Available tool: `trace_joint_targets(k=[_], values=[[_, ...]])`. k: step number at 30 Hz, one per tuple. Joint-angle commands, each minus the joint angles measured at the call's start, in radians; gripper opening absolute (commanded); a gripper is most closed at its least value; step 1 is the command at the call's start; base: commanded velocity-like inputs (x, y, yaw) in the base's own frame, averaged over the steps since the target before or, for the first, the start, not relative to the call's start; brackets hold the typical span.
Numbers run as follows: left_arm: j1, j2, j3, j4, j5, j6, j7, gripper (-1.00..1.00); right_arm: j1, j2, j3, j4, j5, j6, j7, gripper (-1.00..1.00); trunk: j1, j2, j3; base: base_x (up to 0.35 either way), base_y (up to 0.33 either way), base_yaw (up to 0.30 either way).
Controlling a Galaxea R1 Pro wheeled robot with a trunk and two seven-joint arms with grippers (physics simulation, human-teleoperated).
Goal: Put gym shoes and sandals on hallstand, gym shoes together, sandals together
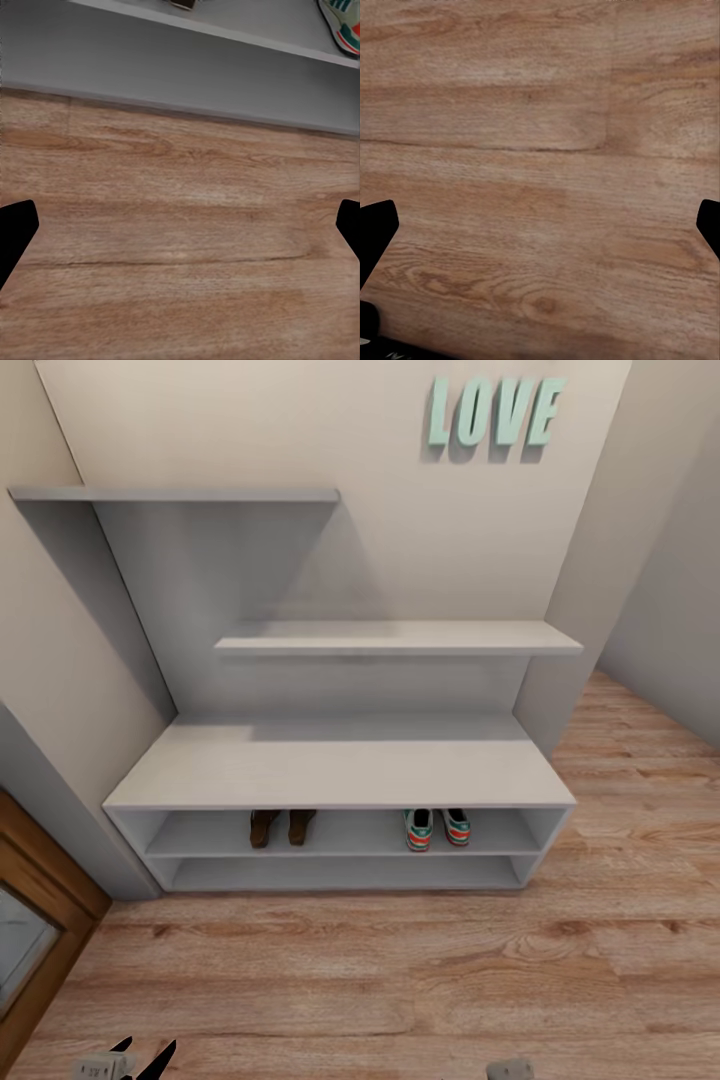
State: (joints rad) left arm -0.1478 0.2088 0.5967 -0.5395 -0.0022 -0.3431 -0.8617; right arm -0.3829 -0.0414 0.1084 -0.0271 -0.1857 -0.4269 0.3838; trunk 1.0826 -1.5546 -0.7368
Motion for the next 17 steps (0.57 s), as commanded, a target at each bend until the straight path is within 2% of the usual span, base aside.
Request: trace_joint_targets(k=[1,6,17], values=[[-0.001,0.000,0.004,0.002,-0.001,-0.002,-0.005,1.00,-0.001,0.000,0.008,0.001,-0.011,-0.003,0.004,1.00,-0.004,0.007,0.002,0.000,0.000,0.000],[-0.001,0.003,0.005,0.002,0.000,0.000,-0.003,1.00,-0.001,0.001,0.008,0.001,-0.010,-0.003,0.004,1.00,-0.023,0.042,0.018,0.000,0.000,0.000],[-0.001,0.000,0.005,0.001,0.003,-0.005,-0.003,1.00,-0.001,0.001,0.008,0.001,-0.009,-0.003,0.004,1.00,-0.023,0.042,0.018,0.000,0.000,0.000]])
